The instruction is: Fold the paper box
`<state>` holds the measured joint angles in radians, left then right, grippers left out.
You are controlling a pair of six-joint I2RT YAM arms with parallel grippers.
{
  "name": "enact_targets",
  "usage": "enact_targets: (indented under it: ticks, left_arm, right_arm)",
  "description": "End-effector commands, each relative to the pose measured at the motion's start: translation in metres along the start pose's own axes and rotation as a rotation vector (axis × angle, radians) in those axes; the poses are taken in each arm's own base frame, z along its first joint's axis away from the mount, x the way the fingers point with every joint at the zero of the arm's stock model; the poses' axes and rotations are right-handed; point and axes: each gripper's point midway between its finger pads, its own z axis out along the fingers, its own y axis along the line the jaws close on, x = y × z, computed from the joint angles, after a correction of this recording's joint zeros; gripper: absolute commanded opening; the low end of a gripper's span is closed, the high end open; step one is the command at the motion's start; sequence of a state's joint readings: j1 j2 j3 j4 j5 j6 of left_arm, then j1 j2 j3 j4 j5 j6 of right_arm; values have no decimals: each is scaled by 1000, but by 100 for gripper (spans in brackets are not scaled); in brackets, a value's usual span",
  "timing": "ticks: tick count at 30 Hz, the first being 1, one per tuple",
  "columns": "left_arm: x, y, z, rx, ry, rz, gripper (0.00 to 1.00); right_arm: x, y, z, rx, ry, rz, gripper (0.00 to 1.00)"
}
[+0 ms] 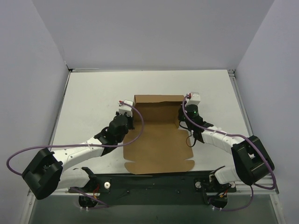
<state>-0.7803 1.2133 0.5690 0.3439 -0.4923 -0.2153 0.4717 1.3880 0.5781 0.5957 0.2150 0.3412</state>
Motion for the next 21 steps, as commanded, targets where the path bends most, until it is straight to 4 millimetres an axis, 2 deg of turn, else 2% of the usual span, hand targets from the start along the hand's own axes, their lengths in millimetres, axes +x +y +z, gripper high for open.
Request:
enact_targets:
  ticks: [1, 8, 9, 12, 21]
  left_arm:
    - [-38, 6, -2, -45, -97, -25, 0]
    - [-46, 19, 6, -84, -80, -9, 0]
    - [-47, 29, 8, -101, -79, -14, 0]
    - [-52, 37, 10, -100, -82, -21, 0]
    - [-56, 32, 9, -45, -87, -6, 0]
  right_arm:
    - [-8, -56, -6, 305, -28, -21, 0]
    - [-15, -69, -14, 385, -36, -48, 0]
    - [-16, -71, -16, 396, -37, -55, 0]
    - [-21, -76, -21, 422, -48, -70, 0]
    - [-27, -88, -27, 495, -68, -68, 0]
